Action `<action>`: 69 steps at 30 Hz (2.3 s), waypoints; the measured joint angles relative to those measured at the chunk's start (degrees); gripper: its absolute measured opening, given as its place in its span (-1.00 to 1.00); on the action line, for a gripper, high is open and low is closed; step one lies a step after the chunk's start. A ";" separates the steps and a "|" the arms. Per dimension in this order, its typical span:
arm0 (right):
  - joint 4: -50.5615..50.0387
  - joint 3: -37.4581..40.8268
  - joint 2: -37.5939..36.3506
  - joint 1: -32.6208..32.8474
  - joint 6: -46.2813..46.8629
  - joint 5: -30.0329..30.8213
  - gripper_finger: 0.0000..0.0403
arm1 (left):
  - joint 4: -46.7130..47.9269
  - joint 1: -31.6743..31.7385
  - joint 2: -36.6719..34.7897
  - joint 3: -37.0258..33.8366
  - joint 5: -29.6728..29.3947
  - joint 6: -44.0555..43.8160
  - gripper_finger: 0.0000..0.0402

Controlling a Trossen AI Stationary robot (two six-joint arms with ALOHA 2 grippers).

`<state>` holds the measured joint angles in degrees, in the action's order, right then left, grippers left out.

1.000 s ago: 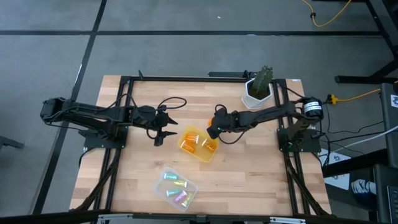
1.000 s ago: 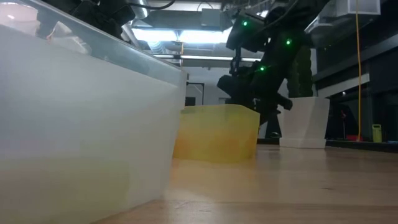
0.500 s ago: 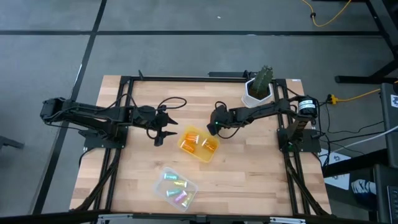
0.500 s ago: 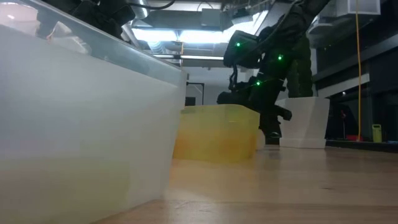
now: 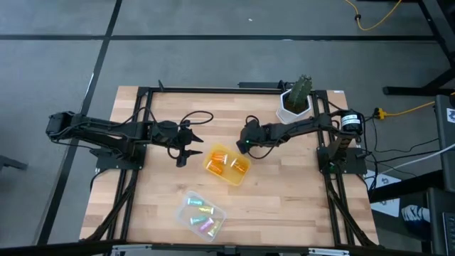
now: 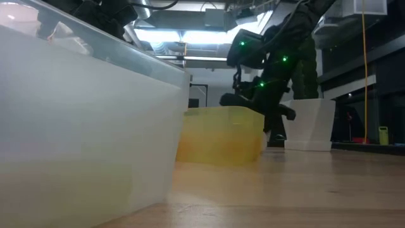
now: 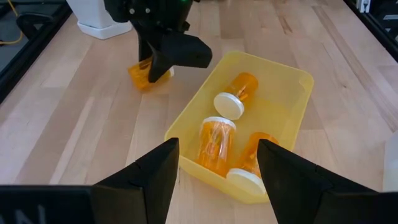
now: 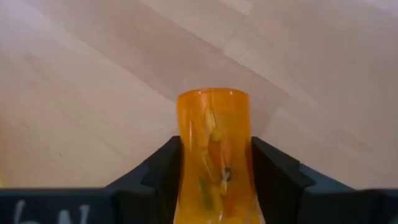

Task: Pick and place medicine bottles into bin by pill shape (circle, oval)
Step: Put the orange bottled capsule into the yellow bin, then return to Home Position

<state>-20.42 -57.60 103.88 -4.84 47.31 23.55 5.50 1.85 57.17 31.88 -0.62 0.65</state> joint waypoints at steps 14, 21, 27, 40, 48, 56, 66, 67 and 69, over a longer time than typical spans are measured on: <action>13.36 -0.02 -4.57 4.24 -9.90 5.48 -0.15 | 0.00 -0.01 0.00 0.00 -0.01 0.01 0.05; 20.27 -0.04 -8.49 8.62 -14.48 3.65 -0.15 | 0.02 -0.01 0.00 0.00 -0.02 0.02 0.05; 26.15 -0.07 -9.10 11.96 -17.87 -4.55 -0.15 | 0.00 -0.01 0.00 0.00 -0.02 0.00 0.05; 27.05 -0.07 -9.05 13.94 -19.34 -9.13 0.06 | 0.00 -0.01 -0.02 0.00 -0.02 -0.01 0.05; 27.05 -0.07 -9.05 13.94 -19.34 -9.15 0.08 | 0.00 -0.01 0.00 0.00 -0.01 0.00 0.05; 27.03 -0.07 -9.03 13.94 -19.34 -9.15 0.08 | 0.00 -0.01 -0.01 0.00 -0.02 0.00 0.05; 27.00 -0.07 -9.01 13.94 -19.28 -7.77 0.08 | 0.01 -0.01 -0.01 0.00 -0.01 0.00 0.05; 26.99 -0.07 -8.99 13.94 -19.03 -6.11 0.08 | 0.00 -0.01 0.00 0.00 -0.02 0.00 0.05; 26.83 -0.07 -8.98 13.94 -17.88 -1.88 0.08 | 0.00 -0.01 0.00 0.00 -0.02 -0.01 0.05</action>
<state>6.41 -57.67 94.89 9.10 29.42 21.66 5.50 1.85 57.17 31.88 -0.64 0.64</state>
